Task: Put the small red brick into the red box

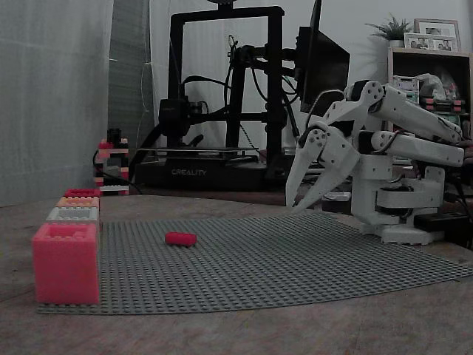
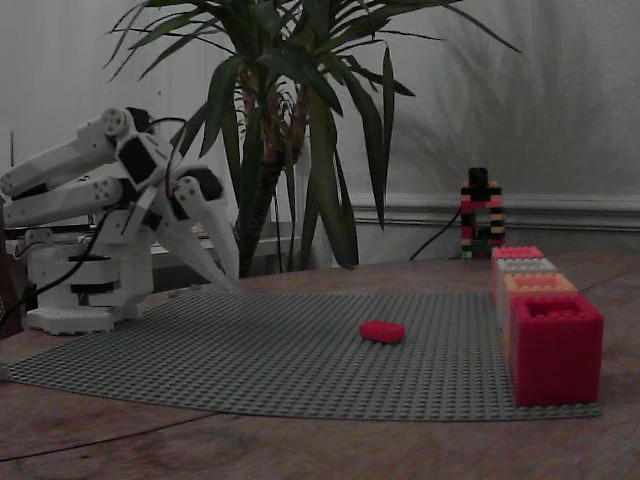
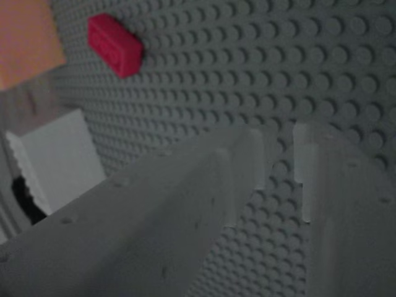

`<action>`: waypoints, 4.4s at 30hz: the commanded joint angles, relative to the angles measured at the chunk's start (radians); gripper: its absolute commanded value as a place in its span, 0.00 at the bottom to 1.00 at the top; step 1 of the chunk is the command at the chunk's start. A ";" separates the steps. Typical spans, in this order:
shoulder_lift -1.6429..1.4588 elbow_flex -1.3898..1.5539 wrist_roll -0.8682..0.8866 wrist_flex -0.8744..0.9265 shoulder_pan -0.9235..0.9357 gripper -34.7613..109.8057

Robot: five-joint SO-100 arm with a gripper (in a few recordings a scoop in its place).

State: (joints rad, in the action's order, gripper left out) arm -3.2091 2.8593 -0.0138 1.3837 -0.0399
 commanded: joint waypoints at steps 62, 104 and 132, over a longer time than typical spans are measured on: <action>1.950 -1.482 -1.135 -0.143 0.032 0.46; 2.286 -2.287 -0.173 -0.227 0.272 0.25; 2.723 -2.821 -0.284 -0.281 0.356 0.36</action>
State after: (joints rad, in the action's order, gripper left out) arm -0.4310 0.1135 -0.2378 1.0922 0.3298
